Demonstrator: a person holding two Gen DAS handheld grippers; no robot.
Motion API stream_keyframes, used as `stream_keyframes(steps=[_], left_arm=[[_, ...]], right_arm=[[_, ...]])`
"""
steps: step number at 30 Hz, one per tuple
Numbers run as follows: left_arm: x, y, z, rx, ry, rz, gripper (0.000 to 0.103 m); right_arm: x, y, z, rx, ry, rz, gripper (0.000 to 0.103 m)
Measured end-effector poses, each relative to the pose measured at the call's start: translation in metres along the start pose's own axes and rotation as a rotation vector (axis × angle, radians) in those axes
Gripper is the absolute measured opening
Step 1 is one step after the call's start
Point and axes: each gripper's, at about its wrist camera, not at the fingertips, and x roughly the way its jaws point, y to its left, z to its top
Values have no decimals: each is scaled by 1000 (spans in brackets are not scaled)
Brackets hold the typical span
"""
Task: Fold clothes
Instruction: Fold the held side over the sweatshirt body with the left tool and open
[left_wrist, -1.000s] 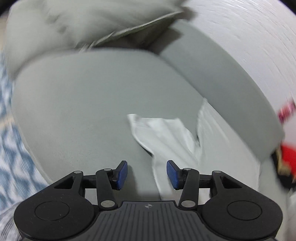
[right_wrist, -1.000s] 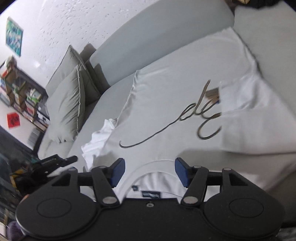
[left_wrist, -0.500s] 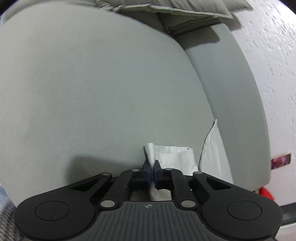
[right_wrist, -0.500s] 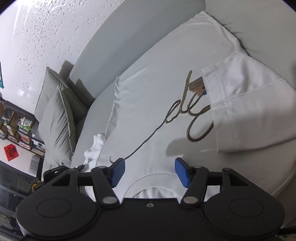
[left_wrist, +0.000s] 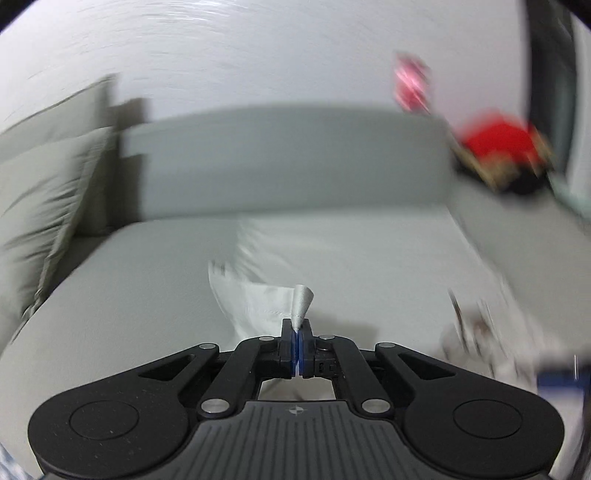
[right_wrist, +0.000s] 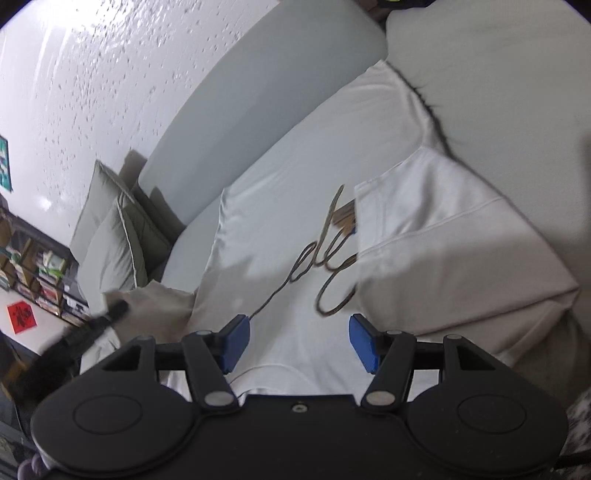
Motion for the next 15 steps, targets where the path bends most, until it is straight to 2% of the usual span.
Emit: stream_keyframes(steps=[2, 3, 5, 7, 9, 12, 15], left_arm=[[4, -21, -16, 98, 82, 2, 17], [4, -27, -23, 137, 123, 8, 19], [-4, -12, -31, 132, 150, 15, 25], [-19, 12, -32, 79, 145, 2, 43], [-33, 44, -28, -26, 140, 2, 48], [-35, 107, -34, -315, 164, 15, 55], [-14, 154, -47, -594, 236, 27, 36]], right_arm=[[-2, -5, 0, -4, -1, 8, 59], [-3, -8, 0, -3, 2, 16, 60], [-6, -12, 1, 9, 4, 32, 62], [-12, -11, 5, 12, 0, 38, 65], [-20, -8, 12, -11, 1, 63, 68], [-30, -7, 23, -68, -5, 97, 76], [-30, -22, 26, -22, -19, 123, 76]])
